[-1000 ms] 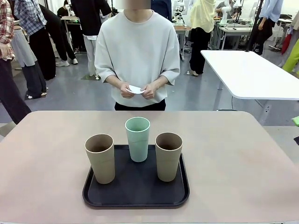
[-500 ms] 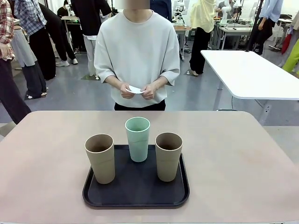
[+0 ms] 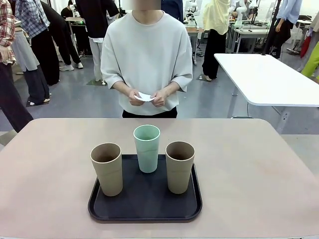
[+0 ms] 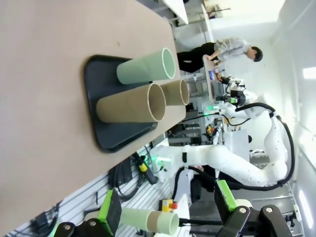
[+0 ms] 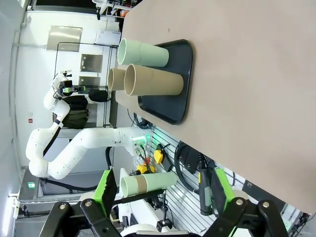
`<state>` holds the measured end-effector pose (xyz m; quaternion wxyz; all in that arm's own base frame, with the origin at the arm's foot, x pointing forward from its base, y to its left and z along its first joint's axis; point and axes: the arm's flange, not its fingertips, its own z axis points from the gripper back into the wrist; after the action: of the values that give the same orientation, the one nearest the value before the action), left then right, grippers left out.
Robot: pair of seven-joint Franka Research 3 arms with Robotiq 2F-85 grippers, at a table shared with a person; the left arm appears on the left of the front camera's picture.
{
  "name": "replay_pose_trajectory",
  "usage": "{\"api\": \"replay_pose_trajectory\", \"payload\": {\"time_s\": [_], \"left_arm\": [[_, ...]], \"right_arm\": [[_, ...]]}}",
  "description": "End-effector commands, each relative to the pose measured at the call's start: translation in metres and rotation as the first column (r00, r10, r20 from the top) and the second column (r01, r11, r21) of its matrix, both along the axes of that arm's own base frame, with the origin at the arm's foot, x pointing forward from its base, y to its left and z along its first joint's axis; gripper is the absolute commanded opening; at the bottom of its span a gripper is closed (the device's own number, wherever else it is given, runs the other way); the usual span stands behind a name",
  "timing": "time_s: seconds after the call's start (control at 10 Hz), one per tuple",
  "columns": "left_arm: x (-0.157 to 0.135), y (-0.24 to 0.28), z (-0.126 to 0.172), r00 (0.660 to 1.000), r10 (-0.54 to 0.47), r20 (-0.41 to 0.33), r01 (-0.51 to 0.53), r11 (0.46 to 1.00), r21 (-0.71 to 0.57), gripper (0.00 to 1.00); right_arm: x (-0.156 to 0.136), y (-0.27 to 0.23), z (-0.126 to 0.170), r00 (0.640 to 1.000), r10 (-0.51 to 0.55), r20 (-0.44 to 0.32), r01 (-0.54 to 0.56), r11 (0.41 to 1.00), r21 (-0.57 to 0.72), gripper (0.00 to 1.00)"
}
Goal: Place coasters on the table and set cups on them.
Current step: Pick up one Reusable plastic cup and place it on a coaster set by the human.
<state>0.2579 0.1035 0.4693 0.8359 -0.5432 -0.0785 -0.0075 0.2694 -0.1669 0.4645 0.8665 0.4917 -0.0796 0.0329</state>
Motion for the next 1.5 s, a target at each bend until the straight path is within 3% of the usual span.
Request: {"api": "replay_pose_trajectory", "payload": {"time_s": [0.0,1.4], "left_arm": [[-0.0008,0.0017,0.0002,1.0,0.001,0.006,-0.001,1.0,-0.01,1.0],[-0.0008,0.0017,0.0002,1.0,0.001,0.006,-0.001,1.0,-0.01,1.0]], "right_arm": [[-0.0001,-0.0003,0.0001,1.0,0.001,-0.001,-0.001,1.0,0.006,1.0],[-0.0001,-0.0003,0.0001,1.0,0.001,-0.001,-0.001,1.0,0.006,1.0]]}}
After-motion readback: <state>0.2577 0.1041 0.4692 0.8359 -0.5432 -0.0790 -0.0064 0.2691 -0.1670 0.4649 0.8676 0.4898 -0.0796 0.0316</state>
